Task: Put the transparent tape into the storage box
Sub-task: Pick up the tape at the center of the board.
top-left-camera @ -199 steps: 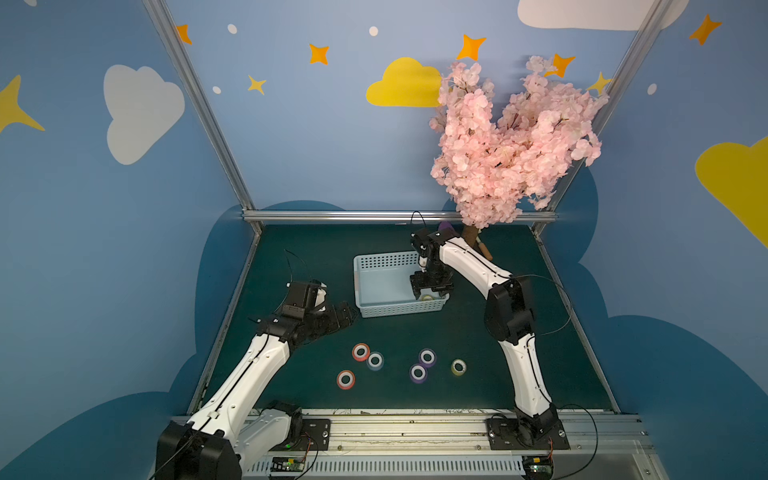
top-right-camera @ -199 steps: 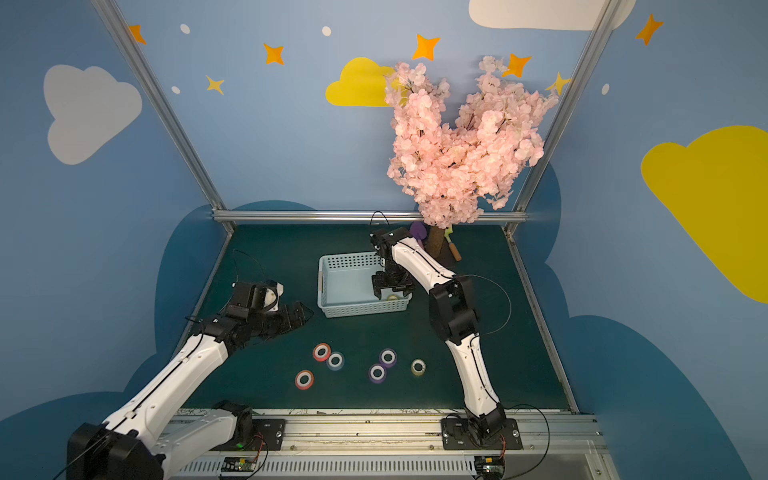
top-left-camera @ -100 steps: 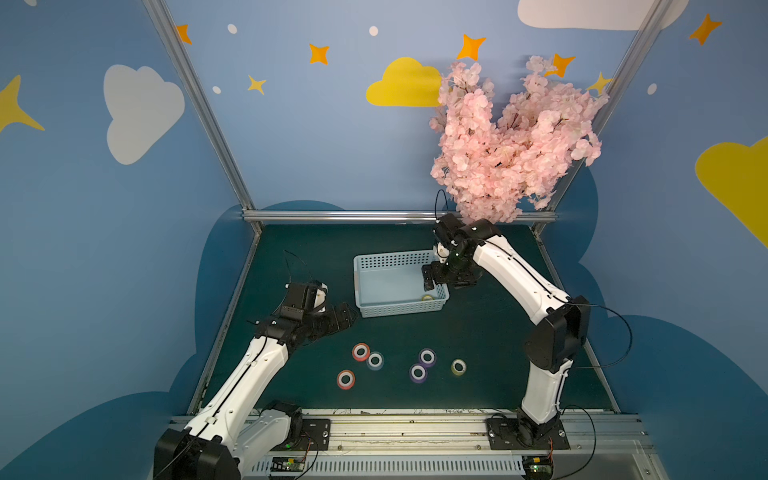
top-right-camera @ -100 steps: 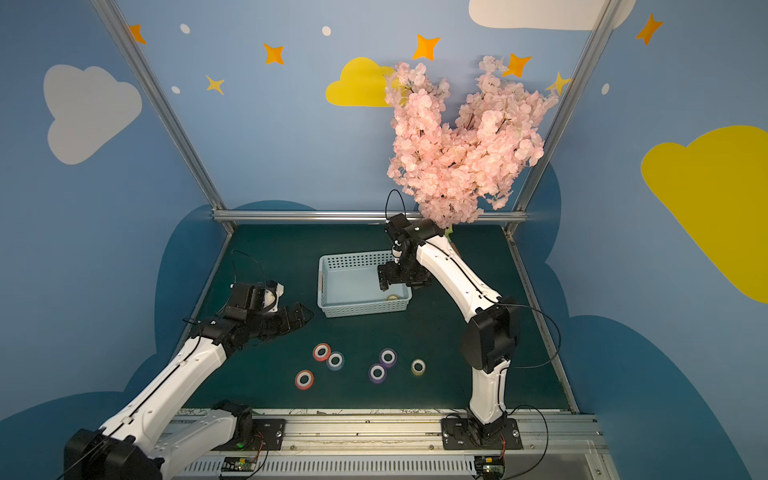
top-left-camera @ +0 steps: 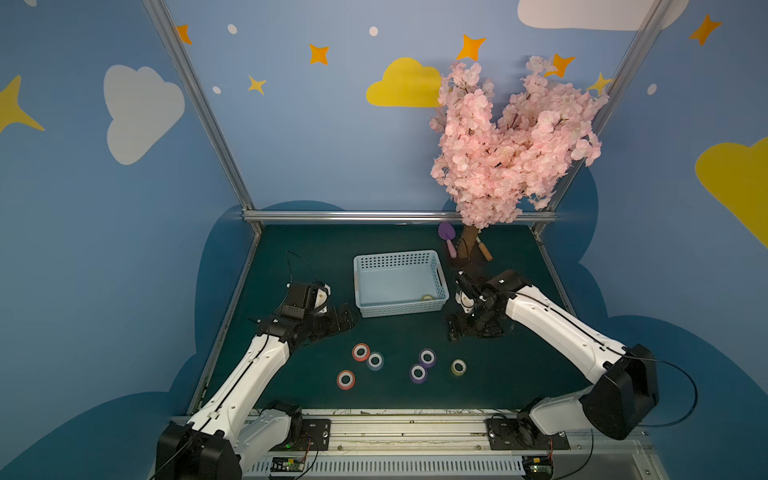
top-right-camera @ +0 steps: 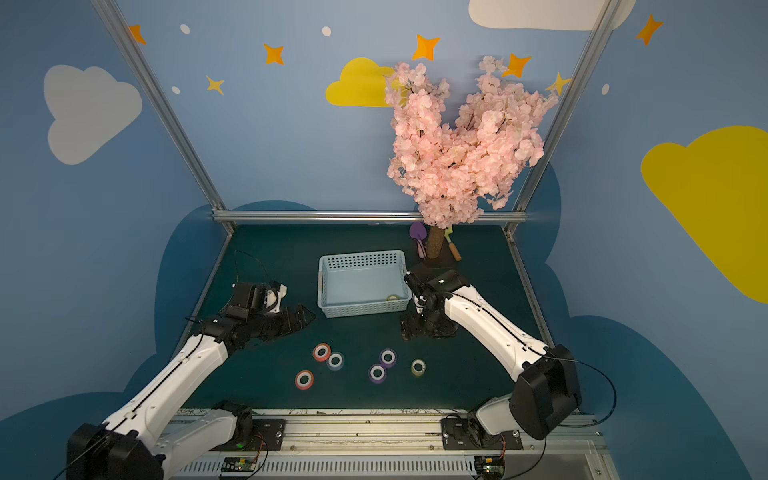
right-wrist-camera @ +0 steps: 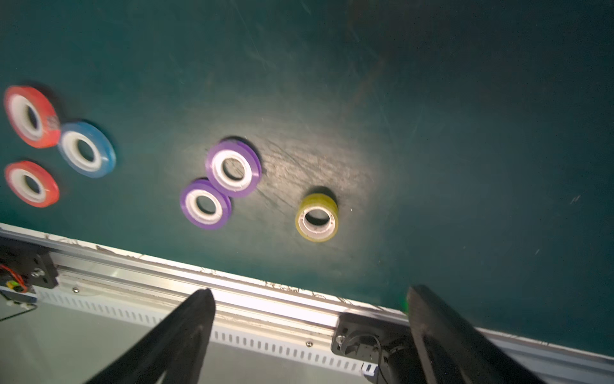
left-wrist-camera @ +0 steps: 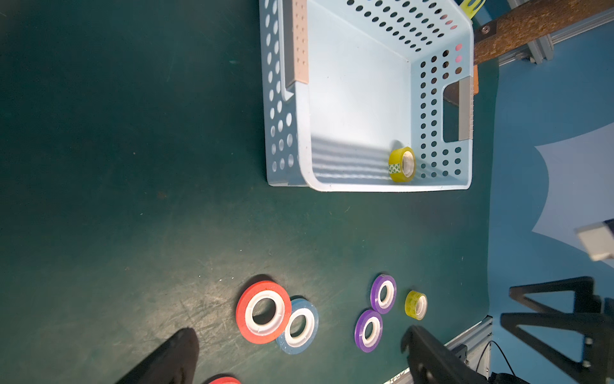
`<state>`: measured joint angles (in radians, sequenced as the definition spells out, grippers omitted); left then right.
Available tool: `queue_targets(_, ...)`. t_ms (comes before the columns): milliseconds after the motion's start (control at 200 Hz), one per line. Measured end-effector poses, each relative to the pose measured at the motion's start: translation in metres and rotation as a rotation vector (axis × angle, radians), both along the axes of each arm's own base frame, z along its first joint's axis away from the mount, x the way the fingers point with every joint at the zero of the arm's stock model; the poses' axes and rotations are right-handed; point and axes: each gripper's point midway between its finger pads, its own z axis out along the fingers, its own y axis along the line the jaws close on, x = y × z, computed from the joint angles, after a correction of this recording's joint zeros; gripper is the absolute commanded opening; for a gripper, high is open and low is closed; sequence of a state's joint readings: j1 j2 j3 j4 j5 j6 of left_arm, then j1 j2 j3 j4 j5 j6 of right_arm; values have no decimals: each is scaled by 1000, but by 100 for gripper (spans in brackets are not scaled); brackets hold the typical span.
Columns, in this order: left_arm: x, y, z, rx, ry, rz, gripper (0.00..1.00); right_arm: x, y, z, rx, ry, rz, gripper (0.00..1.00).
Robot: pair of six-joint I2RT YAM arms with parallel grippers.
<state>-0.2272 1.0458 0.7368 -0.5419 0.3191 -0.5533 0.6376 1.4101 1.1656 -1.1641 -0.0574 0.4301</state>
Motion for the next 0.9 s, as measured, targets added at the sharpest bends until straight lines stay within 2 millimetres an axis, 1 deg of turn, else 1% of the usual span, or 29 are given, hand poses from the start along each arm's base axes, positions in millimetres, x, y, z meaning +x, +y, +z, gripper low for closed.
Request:
queue_targets(145,0,-1,-2,2,6,-7,100,-21,-7,-23,-32,33,-13,96)
queue_targets(245,-1,-1,-3,1,9,-9,100,-30,-4,-36,-47,44,-7,98)
queue_targets(315,-2,-1,-5,2,15,-9,100,-34,0,-43,-59,47,-1,98)
queue_targets(450,-3,-1,-7,1,20,-10,100,-33,8,-57,-98,56,2,98)
queue_targets(576,-3,-1,-7,0,20,-11,100,-31,11,-71,-134,75,-12,98)
queue_targets(901,-4,-1,-7,-4,21,-16,100,-27,15,-93,-156,93,-32,89)
